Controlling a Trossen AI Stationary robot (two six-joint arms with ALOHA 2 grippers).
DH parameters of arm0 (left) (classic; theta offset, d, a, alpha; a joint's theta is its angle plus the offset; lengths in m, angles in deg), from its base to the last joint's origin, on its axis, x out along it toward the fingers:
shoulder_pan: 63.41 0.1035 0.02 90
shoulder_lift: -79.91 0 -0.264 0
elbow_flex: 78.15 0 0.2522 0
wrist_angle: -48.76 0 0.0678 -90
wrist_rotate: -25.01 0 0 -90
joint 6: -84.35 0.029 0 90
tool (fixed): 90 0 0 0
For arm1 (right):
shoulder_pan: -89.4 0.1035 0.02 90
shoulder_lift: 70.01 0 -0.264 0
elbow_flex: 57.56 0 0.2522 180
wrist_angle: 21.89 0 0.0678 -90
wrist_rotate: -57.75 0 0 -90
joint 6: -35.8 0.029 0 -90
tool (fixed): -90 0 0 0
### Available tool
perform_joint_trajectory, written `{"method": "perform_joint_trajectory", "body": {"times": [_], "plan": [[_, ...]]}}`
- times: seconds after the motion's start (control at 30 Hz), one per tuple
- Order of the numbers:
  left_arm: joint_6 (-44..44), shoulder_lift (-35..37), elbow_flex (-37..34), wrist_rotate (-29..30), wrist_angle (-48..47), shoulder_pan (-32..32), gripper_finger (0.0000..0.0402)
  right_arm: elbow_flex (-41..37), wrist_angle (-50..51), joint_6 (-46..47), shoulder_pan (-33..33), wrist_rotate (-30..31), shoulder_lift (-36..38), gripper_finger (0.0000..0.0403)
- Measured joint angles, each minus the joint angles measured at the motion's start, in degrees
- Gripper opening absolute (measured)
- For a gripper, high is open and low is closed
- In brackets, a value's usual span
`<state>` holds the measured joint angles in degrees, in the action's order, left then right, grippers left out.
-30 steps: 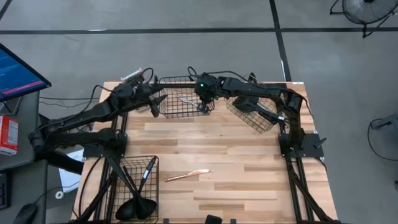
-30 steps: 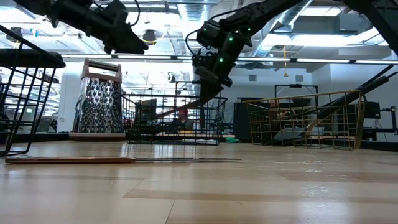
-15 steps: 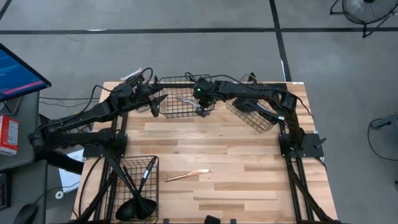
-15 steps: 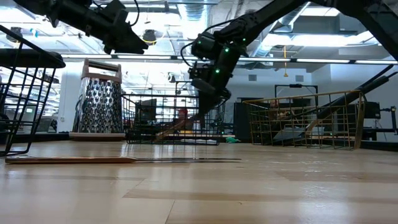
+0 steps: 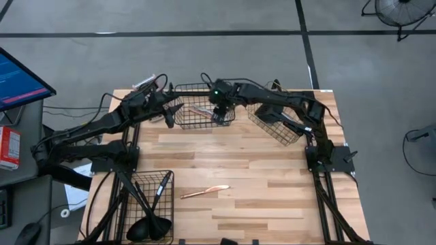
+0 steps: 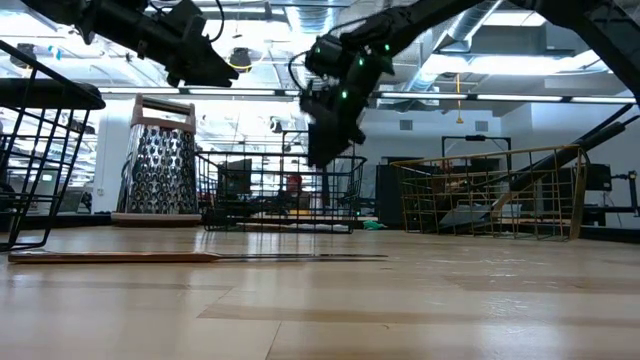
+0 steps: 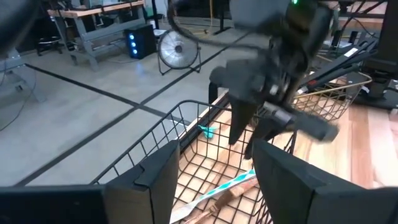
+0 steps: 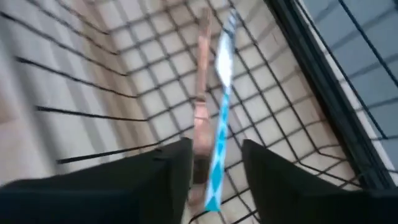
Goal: Pick & Place Kitchen Items
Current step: Put the brown knife into the top black wire basket
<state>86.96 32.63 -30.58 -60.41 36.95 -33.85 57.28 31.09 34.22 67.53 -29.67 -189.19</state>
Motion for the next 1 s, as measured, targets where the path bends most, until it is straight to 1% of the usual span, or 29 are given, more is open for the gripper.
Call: {"method": "perform_joint_trajectory", "body": {"times": [0.07, 0.13, 0.2, 0.27, 0.4, 0.47, 0.53, 0.63, 0.73, 0.83, 0.9, 1.0], "plan": [[0.0, 0.1, 0.0, -0.5, 0.0, -0.3, 0.0190, 4.2, 4.0, -1.2, 0.3, -3.0, 0.0, 0.0167], [-0.1, 0.7, 0.0, -1.5, -0.1, -0.9, 0.0191, 9.2, 8.9, -2.0, 1.1, -5.9, 0.5, 0.0187], [-0.1, 1.6, 0.0, -2.4, -0.1, -1.8, 0.0190, 13.7, 14.9, -3.3, 2.6, -8.9, 2.2, 0.0197], [-0.1, 2.7, 0.0, -3.2, -0.7, -3.0, 0.0188, 16.5, 18.8, -4.2, 5.0, -10.2, 5.1, 0.0198], [-0.1, 5.1, 0.0, -4.7, -1.0, -5.7, 0.0187, 15.8, 23.8, -3.5, 11.7, -10.1, 12.7, 0.0178], [-0.1, 6.1, 0.0, -4.7, -1.0, -7.3, 0.0187, 13.4, 24.9, -0.3, 15.9, -9.4, 15.8, 0.0164], [-0.1, 6.8, 0.0, -4.7, -1.0, -8.5, 0.0187, 9.2, 23.4, 3.5, 20.7, -7.5, 18.3, 0.0150], [-0.8, 7.3, 0.0, -4.7, -1.1, -10.0, 0.0186, -0.2, 15.4, 8.8, 28.4, -1.7, 20.4, 0.0138], [-1.6, 7.3, 0.0, -4.7, -1.1, -11.0, 0.0186, -11.2, 2.1, 13.7, 34.9, 4.3, 20.1, 0.0138], [-1.6, 7.2, 0.0, -4.7, -1.1, -12.0, 0.0186, -19.7, -16.0, 15.5, 39.2, 6.3, 18.1, 0.0147], [-1.6, 7.2, 0.0, -4.7, -1.1, -12.6, 0.0186, -23.5, -25.8, 15.2, 40.4, 6.7, 15.6, 0.0153], [-1.6, 7.2, 0.0, -4.7, -1.1, -13.5, 0.0186, -25.2, -34.4, 13.1, 40.9, 6.3, 10.1, 0.0160]]}}
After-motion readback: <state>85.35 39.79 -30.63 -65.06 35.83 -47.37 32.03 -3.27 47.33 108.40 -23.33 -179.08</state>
